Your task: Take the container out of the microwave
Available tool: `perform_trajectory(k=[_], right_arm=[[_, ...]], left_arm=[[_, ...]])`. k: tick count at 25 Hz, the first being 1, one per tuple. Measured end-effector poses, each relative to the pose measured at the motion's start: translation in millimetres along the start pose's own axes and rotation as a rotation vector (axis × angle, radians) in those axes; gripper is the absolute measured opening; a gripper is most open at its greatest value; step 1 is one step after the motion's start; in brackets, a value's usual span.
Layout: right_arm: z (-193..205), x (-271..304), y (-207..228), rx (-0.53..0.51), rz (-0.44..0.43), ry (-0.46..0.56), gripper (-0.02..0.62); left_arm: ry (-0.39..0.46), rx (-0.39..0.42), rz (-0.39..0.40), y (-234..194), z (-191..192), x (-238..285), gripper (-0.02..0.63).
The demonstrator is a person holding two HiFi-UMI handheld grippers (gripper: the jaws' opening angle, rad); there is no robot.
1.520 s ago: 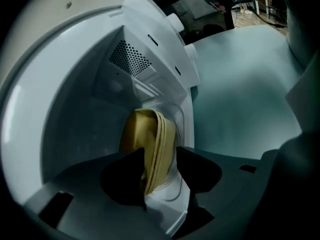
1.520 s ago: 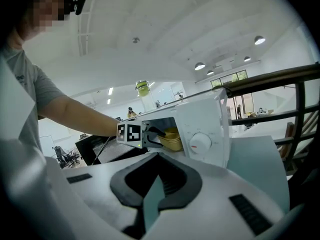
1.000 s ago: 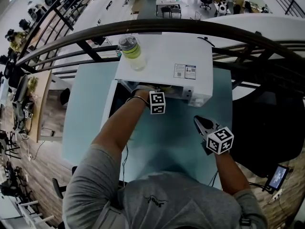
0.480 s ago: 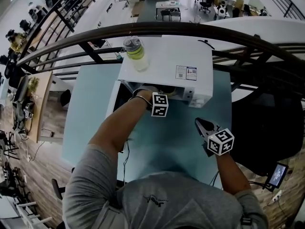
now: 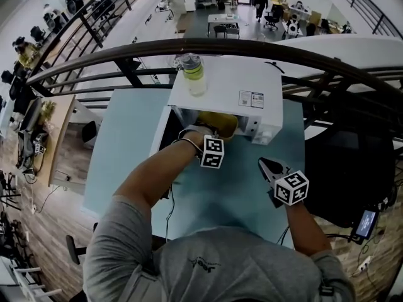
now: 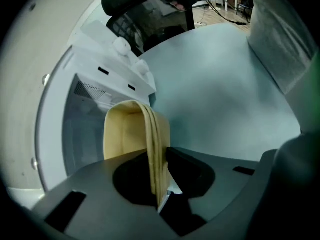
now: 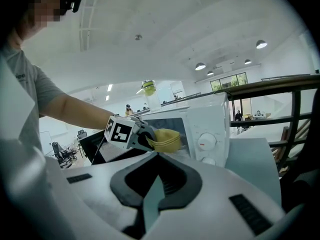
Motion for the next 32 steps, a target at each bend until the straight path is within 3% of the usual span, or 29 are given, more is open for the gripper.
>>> perform_trajectory(k=[21, 32], right_arm=[[-16.9, -31.1, -76.2, -0.014, 0.123, 0.104, 0.017], [-17.7, -131.8, -62.4, -0.076, 0.025, 0.108, 0.017]], left_arm=[[0.165, 0.089, -0.057, 53.1, -1.6, -139.9, 0.083], [0.116, -0.1, -0.126, 67.7, -78.0, -221.0, 0.081]])
Point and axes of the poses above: the fingertips, and each gripper's own axes: x forward along the fingers, y to its right, z out of its underside, the point moved 10 cm from there along -x, backward along the fingers, and after that the axes turned 10 degrees about -z, right-handed, at the moved point
